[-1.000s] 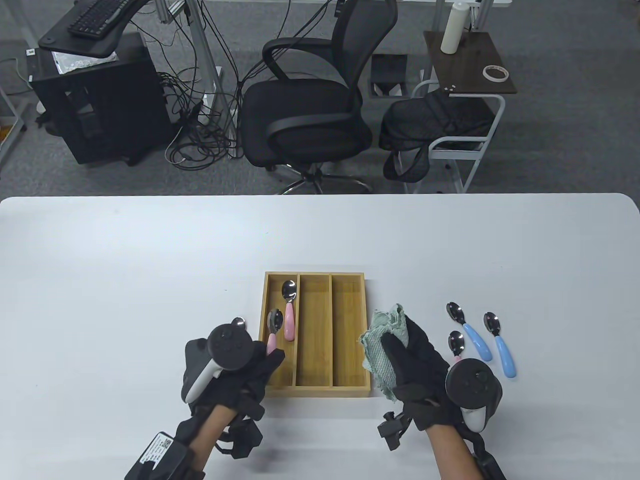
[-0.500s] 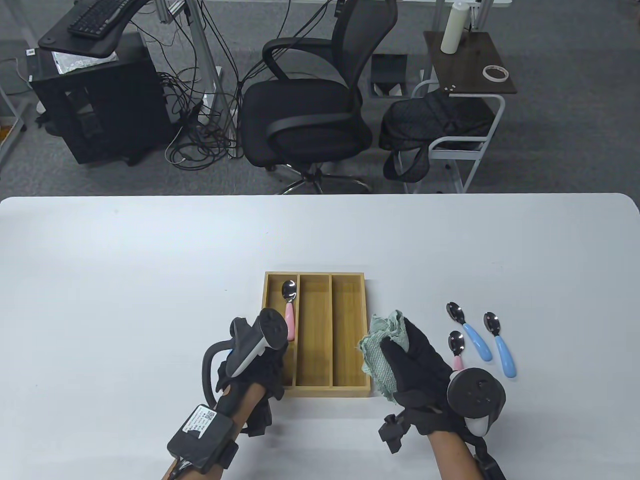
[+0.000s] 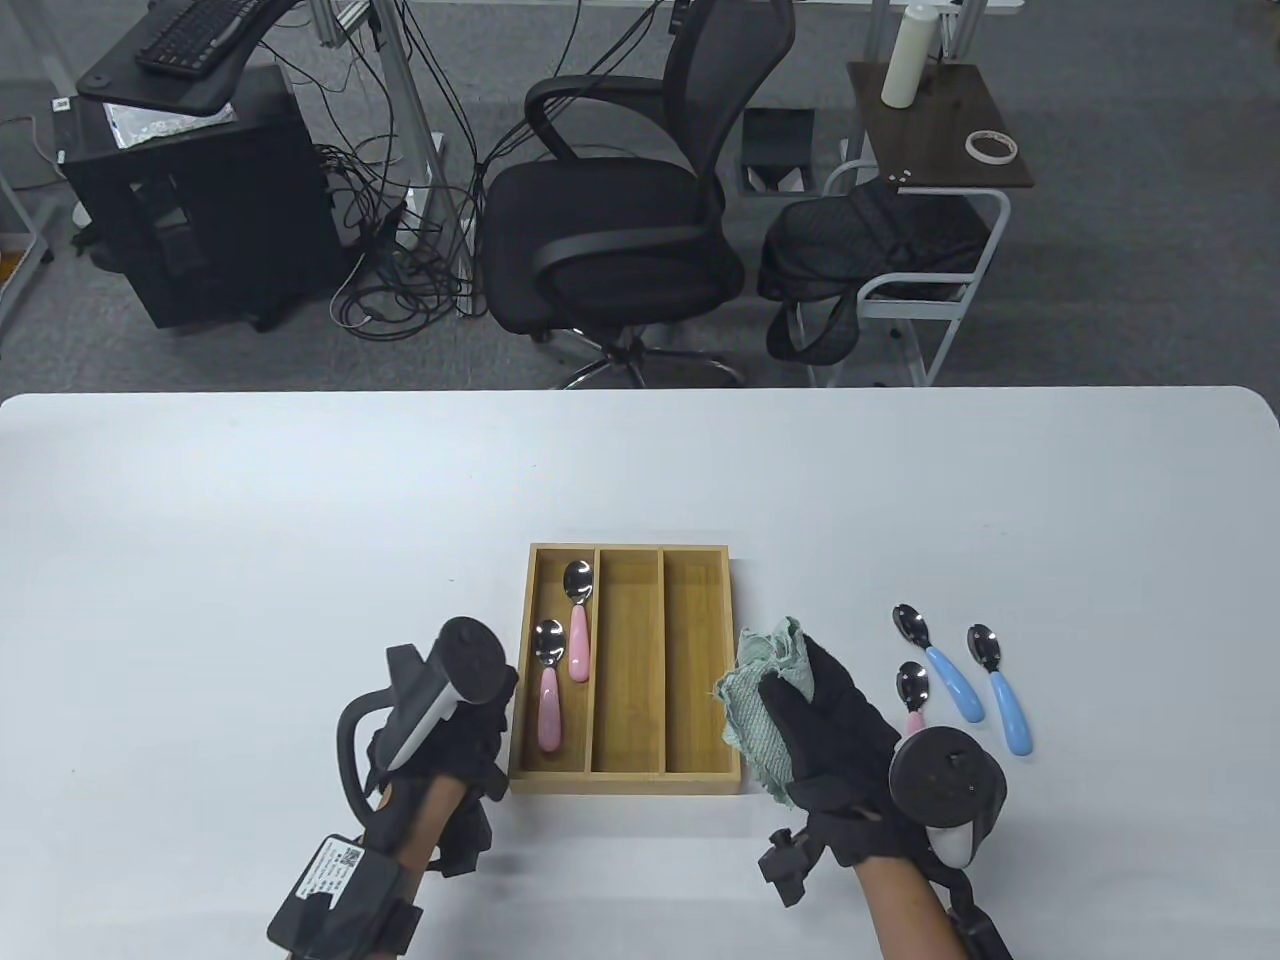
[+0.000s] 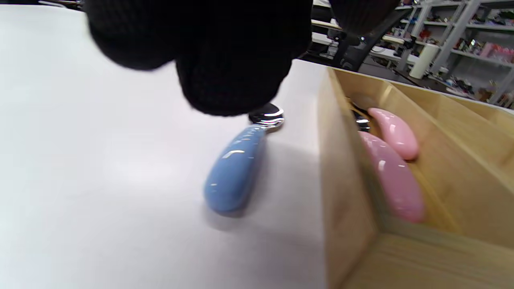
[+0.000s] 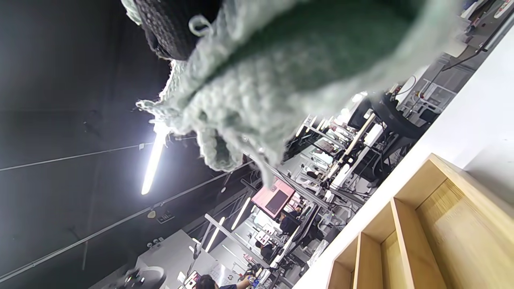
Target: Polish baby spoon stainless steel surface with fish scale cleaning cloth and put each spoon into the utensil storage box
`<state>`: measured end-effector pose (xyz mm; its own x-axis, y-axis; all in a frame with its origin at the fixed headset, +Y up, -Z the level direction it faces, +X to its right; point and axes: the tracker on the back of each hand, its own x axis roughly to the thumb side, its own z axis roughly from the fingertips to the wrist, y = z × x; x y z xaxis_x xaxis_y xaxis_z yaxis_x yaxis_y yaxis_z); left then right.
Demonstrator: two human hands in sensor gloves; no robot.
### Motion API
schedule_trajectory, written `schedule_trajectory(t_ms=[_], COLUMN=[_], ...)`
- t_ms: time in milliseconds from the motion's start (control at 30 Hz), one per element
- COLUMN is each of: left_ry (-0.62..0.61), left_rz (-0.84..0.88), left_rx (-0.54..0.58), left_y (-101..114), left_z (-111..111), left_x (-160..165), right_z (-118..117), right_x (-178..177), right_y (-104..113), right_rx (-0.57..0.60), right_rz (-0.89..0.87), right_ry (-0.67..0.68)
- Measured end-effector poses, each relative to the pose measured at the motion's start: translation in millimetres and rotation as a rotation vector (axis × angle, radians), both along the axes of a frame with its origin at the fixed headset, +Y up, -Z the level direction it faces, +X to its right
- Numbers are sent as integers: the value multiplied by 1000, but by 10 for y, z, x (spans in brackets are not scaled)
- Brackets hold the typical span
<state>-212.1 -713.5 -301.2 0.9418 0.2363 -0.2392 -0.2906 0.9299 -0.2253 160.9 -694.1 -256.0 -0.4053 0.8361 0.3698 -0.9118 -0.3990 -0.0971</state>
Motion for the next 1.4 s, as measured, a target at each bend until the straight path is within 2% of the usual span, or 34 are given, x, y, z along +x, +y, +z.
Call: schedule_trajectory(t_ms=[67,133,167,233,400,467,733,833,900,933,1000,1033,1067,1133,1167,1300,1400], left_ry=[40,36,35,49,10,8,-49,-4,12,-6,-146,-204,-297,-399,-427,-553,-584], left_rz=[52,30,5,-8,-95,-121,-162,-11,155,220,515,609,753,903,906,724,668], left_rx=[0,-108,-136,-122,-149,-122,-143,-108,3,31,121,142,150,143,149,195,226], left_y=[-160,-314,-346,-372,-466,-455,-499,-354,-157,-104,40,67,107,160,175,190,174], left_z=[45,36,28,2,-72,-89,-111,-83,10,45,177,201,233,299,327,477,561], left_x=[-152,-244,-281,-295,-189,-140,-66,-199,-309,-331,-334,-306,-235,-60,11,332,494], right_z=[-15,-35,-41,-54,-84,-102,-115,-117,-119,-117,-107,-103,-97,-82,-78,-67,-62], right_x=[0,-6,-7,-1,23,33,20,-2,-33,-46,-94,-107,-135,-180,-195,-249,-269], right_y=[-25,-63,-79,-109,-172,-203,-232,-236,-242,-245,-256,-261,-273,-285,-289,-307,-308], right_rx=[-17,-52,-66,-98,-191,-220,-285,-288,-297,-304,-326,-331,-335,-353,-354,-358,-366], right_rz=[-3,-19,-28,-52,-174,-215,-295,-291,-305,-315,-336,-335,-333,-331,-326,-302,-314], right_ry=[2,10,11,16,53,67,159,197,254,273,326,336,362,388,391,395,418])
